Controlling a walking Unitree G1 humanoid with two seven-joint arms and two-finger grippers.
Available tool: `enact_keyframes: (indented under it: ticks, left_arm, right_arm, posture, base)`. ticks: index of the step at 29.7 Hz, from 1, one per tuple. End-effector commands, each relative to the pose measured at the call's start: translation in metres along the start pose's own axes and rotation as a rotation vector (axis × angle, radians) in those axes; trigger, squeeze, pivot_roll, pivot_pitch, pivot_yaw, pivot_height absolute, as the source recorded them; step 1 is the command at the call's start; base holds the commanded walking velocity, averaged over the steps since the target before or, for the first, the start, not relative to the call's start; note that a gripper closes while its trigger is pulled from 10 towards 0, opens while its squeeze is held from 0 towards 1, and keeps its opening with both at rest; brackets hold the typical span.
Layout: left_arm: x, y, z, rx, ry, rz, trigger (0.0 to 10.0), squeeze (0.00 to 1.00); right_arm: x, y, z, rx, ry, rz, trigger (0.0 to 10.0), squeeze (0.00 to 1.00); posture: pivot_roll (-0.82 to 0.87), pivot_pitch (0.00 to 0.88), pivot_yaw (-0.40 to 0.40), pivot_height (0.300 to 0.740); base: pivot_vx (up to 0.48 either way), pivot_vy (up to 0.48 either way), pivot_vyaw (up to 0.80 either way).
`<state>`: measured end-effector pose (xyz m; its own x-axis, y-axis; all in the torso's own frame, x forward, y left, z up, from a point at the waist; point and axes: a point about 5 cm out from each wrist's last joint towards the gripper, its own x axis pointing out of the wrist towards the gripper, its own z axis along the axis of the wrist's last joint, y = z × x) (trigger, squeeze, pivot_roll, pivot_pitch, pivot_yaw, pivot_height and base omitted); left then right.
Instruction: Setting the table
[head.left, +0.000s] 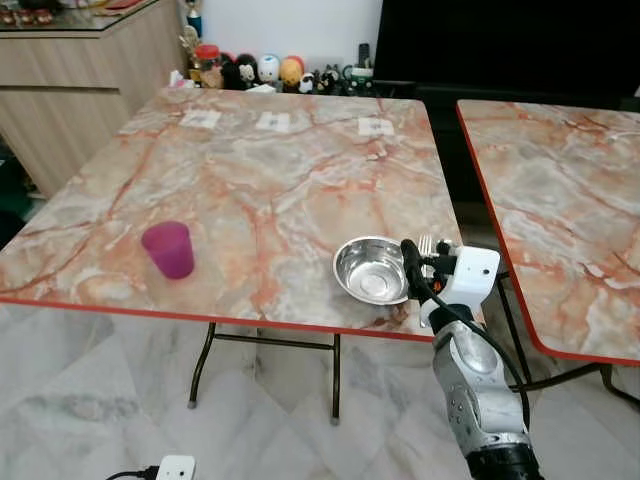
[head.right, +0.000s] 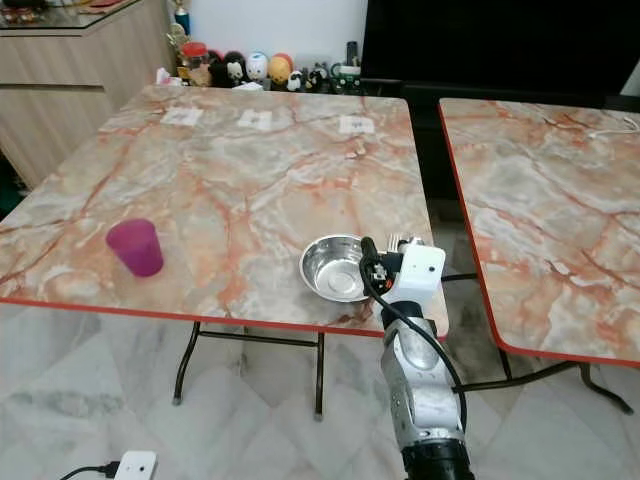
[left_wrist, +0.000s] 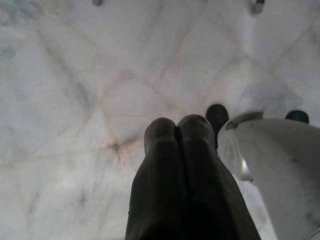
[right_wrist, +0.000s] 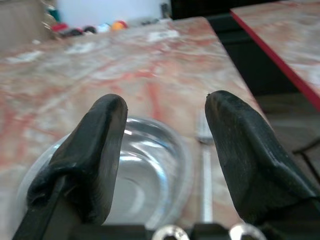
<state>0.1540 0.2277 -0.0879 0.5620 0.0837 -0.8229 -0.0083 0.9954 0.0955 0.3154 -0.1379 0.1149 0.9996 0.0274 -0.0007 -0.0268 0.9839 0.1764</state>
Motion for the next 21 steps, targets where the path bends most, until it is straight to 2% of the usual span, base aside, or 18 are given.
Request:
enact_keyframes:
  ticks: [1, 4, 7, 9, 13, 19, 21]
  left_arm:
    - [0.000, -0.001, 0.000, -0.008, 0.002, -0.003, 10.0, 0.00]
    - [0.000, 0.000, 0.000, -0.006, 0.007, -0.003, 10.0, 0.00]
    - [0.000, 0.000, 0.000, -0.005, 0.008, -0.004, 10.0, 0.00]
    - [0.000, 0.000, 0.000, -0.004, 0.008, -0.004, 10.0, 0.00]
    - [0.000, 0.000, 0.000, -0.002, 0.008, -0.004, 10.0, 0.00]
    - [0.000, 0.000, 0.000, -0.005, 0.006, -0.007, 10.0, 0.00]
    - [0.000, 0.000, 0.000, -0.006, 0.006, -0.008, 10.0, 0.00]
  right_arm:
    - [0.000, -0.001, -0.002, 0.011, 0.017, -0.001, 10.0, 0.00]
    - [-0.001, -0.003, -0.001, 0.002, 0.006, 0.000, 10.0, 0.00]
    - [-0.001, -0.003, 0.000, -0.025, 0.002, 0.013, 10.0, 0.00]
    - [-0.001, -0.004, -0.001, 0.006, 0.006, 0.002, 10.0, 0.00]
    - [-0.001, -0.005, -0.002, -0.006, 0.011, 0.005, 10.0, 0.00]
    - [-0.001, -0.009, -0.006, 0.013, 0.037, -0.034, 10.0, 0.00]
    - [0.001, -0.014, -0.008, 0.040, 0.060, -0.084, 10.0, 0.00]
  posture:
    - [0.09, 0.000, -0.003, 0.740]
    - [0.09, 0.000, -0.001, 0.740]
    - [0.09, 0.000, 0.001, 0.740]
    - [0.09, 0.000, 0.003, 0.740]
    - [0.09, 0.000, 0.003, 0.740]
    - [0.09, 0.000, 0.001, 0.740]
    - [0.09, 0.000, 0.001, 0.740]
  base:
    - [0.000, 0.000, 0.00]
    - [0.000, 0.000, 0.16]
    - [0.000, 0.000, 0.80]
    - [0.000, 0.000, 0.77]
    - [0.000, 0.000, 0.63]
    - [0.000, 0.000, 0.00]
    - [0.000, 0.000, 0.00]
